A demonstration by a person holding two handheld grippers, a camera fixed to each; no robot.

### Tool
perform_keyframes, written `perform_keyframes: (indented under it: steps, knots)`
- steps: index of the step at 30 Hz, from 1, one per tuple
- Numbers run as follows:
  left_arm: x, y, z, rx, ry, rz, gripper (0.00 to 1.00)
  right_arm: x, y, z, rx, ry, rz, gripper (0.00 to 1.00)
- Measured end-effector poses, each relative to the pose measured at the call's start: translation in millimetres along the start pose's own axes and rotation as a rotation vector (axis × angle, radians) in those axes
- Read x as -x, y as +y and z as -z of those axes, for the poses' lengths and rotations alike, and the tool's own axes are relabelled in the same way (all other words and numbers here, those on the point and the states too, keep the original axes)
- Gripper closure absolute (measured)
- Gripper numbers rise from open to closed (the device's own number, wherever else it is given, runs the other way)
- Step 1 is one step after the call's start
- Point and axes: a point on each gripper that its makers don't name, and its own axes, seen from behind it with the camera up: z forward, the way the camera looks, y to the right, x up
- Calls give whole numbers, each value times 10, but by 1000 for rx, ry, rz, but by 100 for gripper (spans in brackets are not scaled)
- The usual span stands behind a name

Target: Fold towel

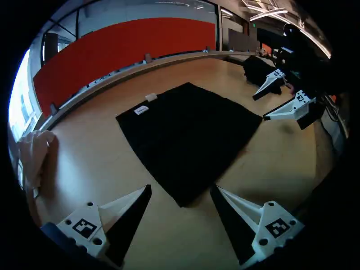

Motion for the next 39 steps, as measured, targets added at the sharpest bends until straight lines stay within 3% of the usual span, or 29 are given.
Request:
perform_keyframes:
  steps: [14,28,34,39]
  knots:
    - [186,79,-124,47,-66,19,3,233,-13,-46,-33,-53,-12,9]
    - [224,89,-166,56,-79,16,3,332,-29,-62,-55,-71,-32,30]
    - [225,103,-169,57,-84,13,9,337,-27,-65,-54,-72,-34,38]
    - [225,119,-169,55,-87,17,14,335,-9,-70,-51,-75,-39,50]
